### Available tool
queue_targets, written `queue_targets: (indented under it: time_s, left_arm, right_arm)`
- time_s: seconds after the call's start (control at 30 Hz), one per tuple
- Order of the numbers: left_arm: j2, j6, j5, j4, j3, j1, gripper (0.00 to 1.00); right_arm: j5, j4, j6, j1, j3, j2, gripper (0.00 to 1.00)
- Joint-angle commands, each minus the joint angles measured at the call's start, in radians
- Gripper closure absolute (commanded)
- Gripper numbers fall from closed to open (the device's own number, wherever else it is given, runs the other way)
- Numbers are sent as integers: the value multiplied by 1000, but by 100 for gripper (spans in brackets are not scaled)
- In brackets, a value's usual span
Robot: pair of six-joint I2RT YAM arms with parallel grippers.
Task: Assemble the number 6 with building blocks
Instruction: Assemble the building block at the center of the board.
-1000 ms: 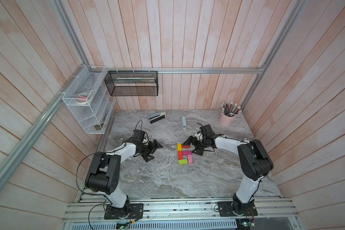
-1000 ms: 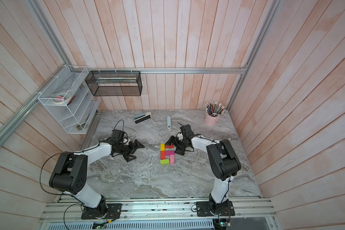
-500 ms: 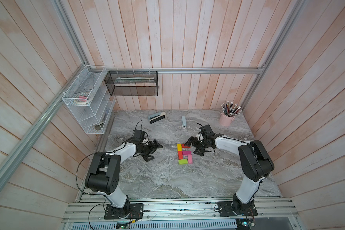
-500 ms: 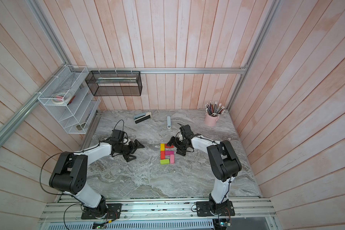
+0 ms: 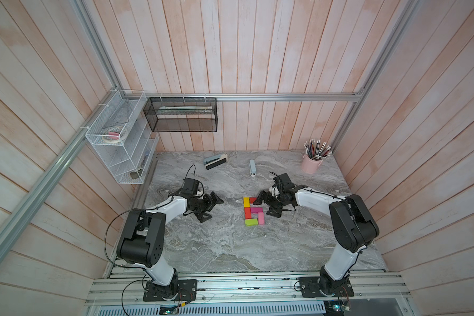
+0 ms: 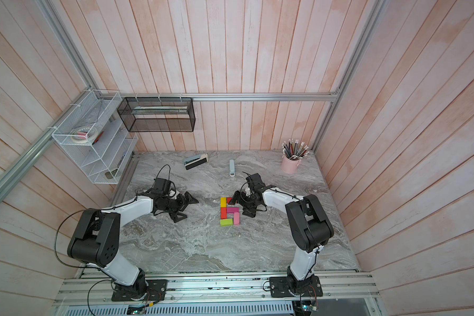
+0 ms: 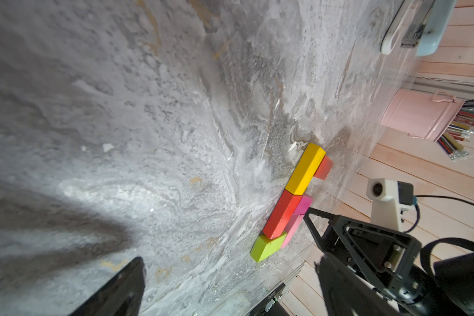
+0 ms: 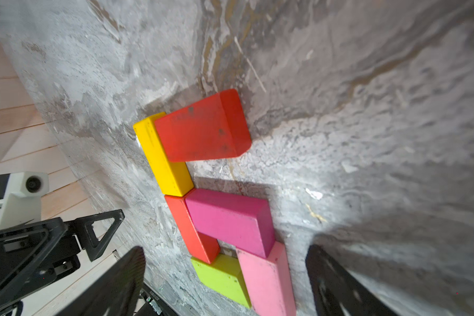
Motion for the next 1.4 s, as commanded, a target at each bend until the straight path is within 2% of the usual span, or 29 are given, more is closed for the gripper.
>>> queue_targets:
  time_s: [0.0,0.37,1.37]
  left_arm:
    - [-10,17,-16,1,2,-4,0]
    - [-17,15,-22,-3,-1,-5,0]
    - [-30,1,-29,14,-22,-6,0]
  right_arm:
    - [-21,-7,13,6,-12,-10,5]
    - [-80,56,34,8,-32,-2,5]
    - [-112,101,29,8,-63,-10,5]
